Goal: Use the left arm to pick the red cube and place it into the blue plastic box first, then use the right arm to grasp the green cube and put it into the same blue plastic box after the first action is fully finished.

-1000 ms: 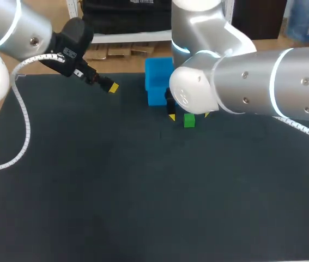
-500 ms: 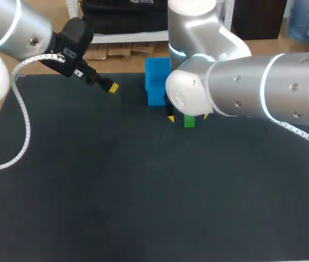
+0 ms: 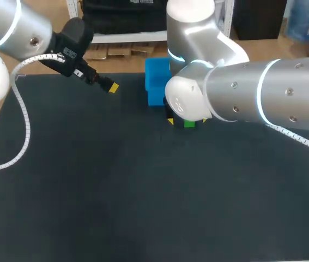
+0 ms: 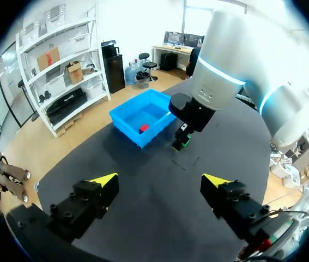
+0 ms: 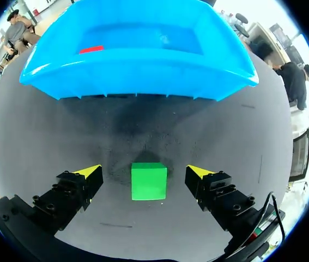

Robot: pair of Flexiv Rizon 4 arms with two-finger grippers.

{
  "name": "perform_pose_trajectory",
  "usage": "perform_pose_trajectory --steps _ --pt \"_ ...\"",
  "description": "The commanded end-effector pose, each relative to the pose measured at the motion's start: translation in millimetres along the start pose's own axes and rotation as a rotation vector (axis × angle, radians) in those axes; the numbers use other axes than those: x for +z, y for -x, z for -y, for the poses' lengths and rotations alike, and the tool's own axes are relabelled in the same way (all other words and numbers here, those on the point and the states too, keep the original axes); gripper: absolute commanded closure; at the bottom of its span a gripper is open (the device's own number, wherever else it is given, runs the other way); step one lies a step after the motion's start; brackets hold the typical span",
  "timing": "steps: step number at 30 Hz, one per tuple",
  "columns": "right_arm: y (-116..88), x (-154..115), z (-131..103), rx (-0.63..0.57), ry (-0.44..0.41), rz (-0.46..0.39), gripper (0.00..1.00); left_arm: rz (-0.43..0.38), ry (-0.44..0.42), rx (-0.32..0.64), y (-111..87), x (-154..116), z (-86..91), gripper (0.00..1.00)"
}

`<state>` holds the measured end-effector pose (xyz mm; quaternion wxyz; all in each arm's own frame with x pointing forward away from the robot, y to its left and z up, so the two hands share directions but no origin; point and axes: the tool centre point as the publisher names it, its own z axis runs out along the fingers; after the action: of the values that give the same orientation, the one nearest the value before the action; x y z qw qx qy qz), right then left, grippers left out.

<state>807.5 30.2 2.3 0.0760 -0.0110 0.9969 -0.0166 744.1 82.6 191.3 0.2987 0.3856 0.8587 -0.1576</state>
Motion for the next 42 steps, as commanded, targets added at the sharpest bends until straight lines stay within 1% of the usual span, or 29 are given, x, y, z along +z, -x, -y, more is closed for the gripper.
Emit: perform_pose_trajectory --steps 1,6,7,8,9,11,12,13,26,35,42 --pt "-2 2 1 0.011 -0.002 0.015 0.00 0.005 -0.003 0.002 -1.2 0 -0.6 0.00" --pt "-2 4 1 0.019 -0.002 0.021 0.00 0.005 -0.003 0.002 -1.2 0 -0.6 0.00" --pt "-2 5 1 0.020 -0.002 0.022 0.04 0.005 -0.003 0.002 -1.2 0 -0.6 0.00" --pt "-2 5 1 0.021 -0.001 0.023 0.22 0.005 -0.003 0.002 -1.2 0 -0.6 0.00" --pt "-1 7 2 0.023 -0.001 0.024 0.53 0.005 -0.003 0.002 -1.2 0 -0.6 0.00" --pt "-1 8 2 0.025 -0.001 0.026 0.69 0.005 -0.003 0.002 -1.2 0 -0.6 0.00" --pt "-1 8 2 0.025 0.000 0.026 0.83 0.005 -0.003 0.002 -1.2 0 -0.6 0.00" --pt "-1 8 1 0.026 0.001 0.027 1.00 0.005 -0.003 0.002 -1.2 0 -0.6 0.00" --pt "2 7 4 0.031 0.005 0.026 1.00 0.005 -0.003 0.002 -1.2 0 -0.6 0.00" --pt "0 -4 7 0.038 0.007 0.017 1.00 0.005 -0.003 0.002 -1.2 0 -0.6 0.00" --pt "3 -16 7 0.033 0.016 0.016 1.00 0.005 -0.003 0.002 -1.2 0 -0.6 0.00"
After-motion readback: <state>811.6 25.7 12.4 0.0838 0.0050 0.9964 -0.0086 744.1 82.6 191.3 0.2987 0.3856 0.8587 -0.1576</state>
